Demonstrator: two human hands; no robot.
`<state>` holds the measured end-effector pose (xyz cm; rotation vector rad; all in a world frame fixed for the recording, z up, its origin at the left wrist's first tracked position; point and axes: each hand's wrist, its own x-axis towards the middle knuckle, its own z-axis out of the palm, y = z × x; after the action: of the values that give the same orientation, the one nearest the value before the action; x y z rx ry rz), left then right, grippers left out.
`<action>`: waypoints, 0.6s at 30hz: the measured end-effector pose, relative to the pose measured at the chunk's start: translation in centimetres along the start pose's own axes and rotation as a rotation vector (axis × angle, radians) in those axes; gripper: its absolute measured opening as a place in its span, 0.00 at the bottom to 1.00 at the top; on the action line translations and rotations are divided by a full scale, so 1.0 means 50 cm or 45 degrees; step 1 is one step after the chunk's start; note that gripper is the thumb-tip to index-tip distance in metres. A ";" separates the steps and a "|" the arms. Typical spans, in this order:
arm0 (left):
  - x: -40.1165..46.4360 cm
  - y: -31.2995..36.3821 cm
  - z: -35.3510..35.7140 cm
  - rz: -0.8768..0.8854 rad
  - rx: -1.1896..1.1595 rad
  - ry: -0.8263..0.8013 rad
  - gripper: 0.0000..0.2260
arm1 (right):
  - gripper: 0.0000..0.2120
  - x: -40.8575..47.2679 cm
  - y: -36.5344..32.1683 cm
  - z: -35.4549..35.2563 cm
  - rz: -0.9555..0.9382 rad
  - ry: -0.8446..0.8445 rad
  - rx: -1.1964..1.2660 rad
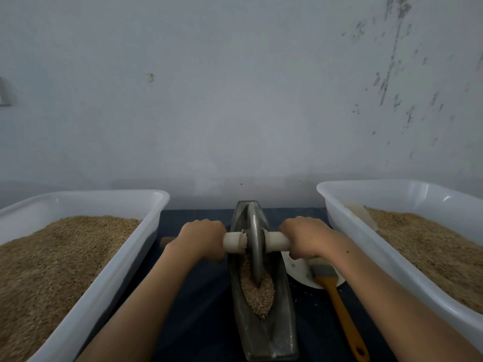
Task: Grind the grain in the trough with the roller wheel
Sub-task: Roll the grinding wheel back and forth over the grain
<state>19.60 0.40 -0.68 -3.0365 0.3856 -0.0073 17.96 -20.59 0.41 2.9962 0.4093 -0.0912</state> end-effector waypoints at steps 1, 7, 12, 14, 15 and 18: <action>-0.001 -0.003 -0.002 0.005 -0.033 -0.061 0.19 | 0.18 -0.002 0.000 -0.004 -0.005 -0.041 0.006; 0.001 -0.006 0.000 0.027 -0.041 -0.040 0.19 | 0.18 0.003 0.003 0.005 0.011 -0.015 0.024; 0.005 0.001 0.012 0.011 0.076 0.317 0.12 | 0.12 0.020 0.004 0.028 0.063 0.263 0.019; 0.003 0.000 0.018 0.006 0.054 0.404 0.10 | 0.09 0.021 0.001 0.035 0.081 0.377 0.027; 0.002 -0.001 0.020 0.005 0.034 0.408 0.10 | 0.09 0.022 -0.001 0.038 0.078 0.419 0.022; 0.001 -0.004 0.018 0.001 0.008 0.308 0.12 | 0.09 0.018 -0.003 0.035 0.055 0.422 -0.021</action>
<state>19.74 0.66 -1.56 -3.0358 0.4025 -0.3770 18.73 -20.44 -1.42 3.0027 0.3723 0.4149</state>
